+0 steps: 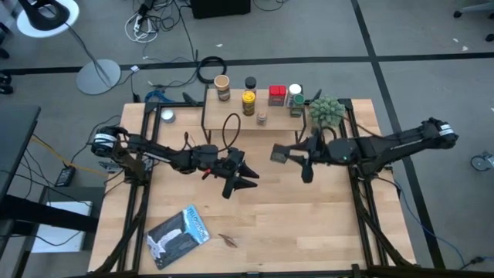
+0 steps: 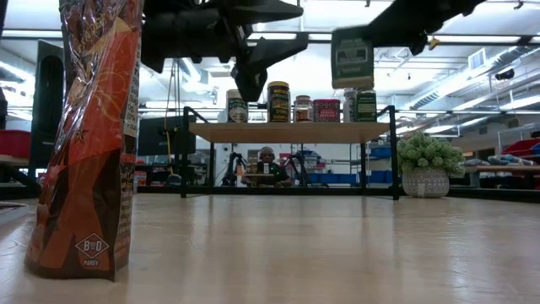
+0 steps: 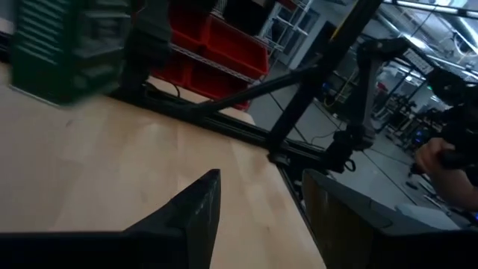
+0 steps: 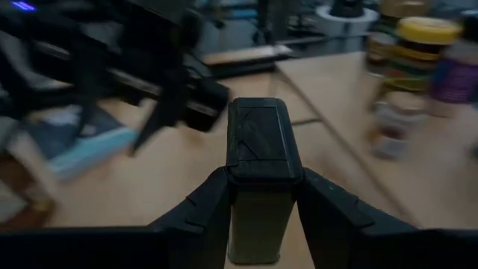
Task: Shelf spices
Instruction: Put the green seasoning can on the shelf aligned with the other red seasoning can
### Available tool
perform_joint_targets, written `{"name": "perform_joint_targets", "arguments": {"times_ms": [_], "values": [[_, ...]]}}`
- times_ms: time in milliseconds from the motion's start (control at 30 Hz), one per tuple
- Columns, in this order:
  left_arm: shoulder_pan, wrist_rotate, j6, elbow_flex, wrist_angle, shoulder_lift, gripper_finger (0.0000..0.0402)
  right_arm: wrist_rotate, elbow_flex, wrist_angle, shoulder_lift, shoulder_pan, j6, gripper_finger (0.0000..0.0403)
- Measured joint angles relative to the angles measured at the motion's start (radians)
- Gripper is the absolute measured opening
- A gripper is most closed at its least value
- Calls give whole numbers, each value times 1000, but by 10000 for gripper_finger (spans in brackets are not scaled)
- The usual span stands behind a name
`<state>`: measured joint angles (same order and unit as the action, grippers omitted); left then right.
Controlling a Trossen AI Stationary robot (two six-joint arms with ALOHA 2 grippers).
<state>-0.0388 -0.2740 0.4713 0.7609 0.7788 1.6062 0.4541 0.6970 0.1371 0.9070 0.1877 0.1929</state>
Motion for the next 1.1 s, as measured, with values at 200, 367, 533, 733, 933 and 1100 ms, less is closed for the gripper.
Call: {"name": "perform_joint_targets", "arguments": {"times_ms": [200, 367, 533, 733, 933, 1100], "values": [[7, 4, -13, 0, 2, 0, 193, -2, 85, 77, 35, -158, -99, 137], [7, 3, -19, 0, 0, 0, 193, -2, 125, 71, 76, -293, -169, 137], [7, 3, -20, 0, 0, 0, 193, -10, 125, 61, 162, -409, -146, 137], [7, 3, -20, 0, 0, 0, 193, -49, 125, -74, 276, -460, -142, 137], [7, -16, -20, 0, -5, 0, 193, -48, 125, -94, 302, -474, -144, 137], [7, -17, -21, 0, -7, 0, 193, -19, 125, -96, 294, -474, -125, 145]]}}
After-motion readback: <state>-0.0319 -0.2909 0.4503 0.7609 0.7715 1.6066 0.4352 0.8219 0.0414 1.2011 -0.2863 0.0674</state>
